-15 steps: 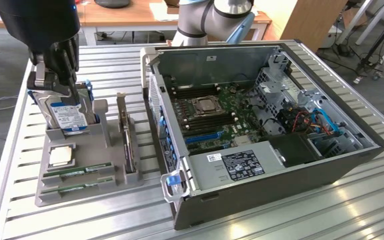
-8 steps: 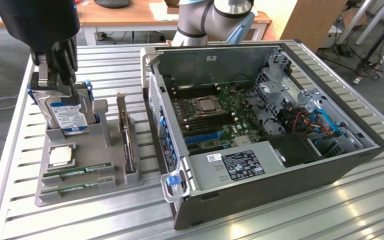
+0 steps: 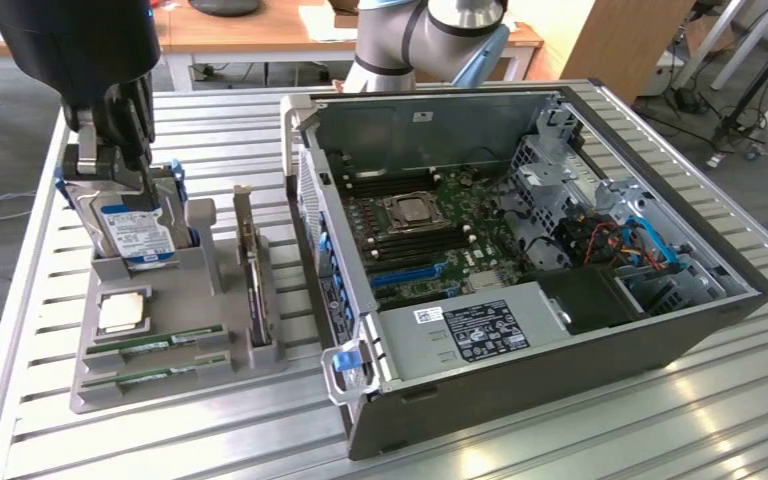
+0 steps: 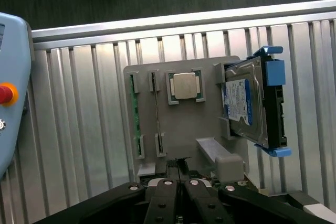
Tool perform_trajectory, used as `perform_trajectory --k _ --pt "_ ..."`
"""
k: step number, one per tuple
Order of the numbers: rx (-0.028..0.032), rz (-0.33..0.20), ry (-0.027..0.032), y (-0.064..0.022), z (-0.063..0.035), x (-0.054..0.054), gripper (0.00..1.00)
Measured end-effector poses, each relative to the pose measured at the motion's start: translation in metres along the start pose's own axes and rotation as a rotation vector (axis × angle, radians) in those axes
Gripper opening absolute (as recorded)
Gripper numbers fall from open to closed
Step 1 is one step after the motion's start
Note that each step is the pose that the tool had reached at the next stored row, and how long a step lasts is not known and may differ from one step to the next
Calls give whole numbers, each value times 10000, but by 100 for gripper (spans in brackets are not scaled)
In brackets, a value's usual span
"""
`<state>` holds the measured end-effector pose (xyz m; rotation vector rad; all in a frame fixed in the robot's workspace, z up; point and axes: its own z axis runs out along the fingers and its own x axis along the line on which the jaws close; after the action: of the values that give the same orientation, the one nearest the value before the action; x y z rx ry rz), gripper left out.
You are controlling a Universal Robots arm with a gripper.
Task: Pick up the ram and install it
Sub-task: 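Pick up the ram and move it above insertion slot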
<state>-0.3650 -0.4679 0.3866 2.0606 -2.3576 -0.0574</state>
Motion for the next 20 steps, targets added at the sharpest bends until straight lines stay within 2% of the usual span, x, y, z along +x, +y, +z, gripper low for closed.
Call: perform_trajectory --k 7,8,9,10,11,12,20 --pt "0 0 0 0 0 0 11" --pt "0 0 0 0 0 0 17" --pt "0 -1 0 0 0 0 17" --pt "0 0 0 0 0 0 23" --pt "0 0 0 0 0 0 23" --pt "0 0 0 0 0 0 30" --pt "0 0 0 0 0 0 30"
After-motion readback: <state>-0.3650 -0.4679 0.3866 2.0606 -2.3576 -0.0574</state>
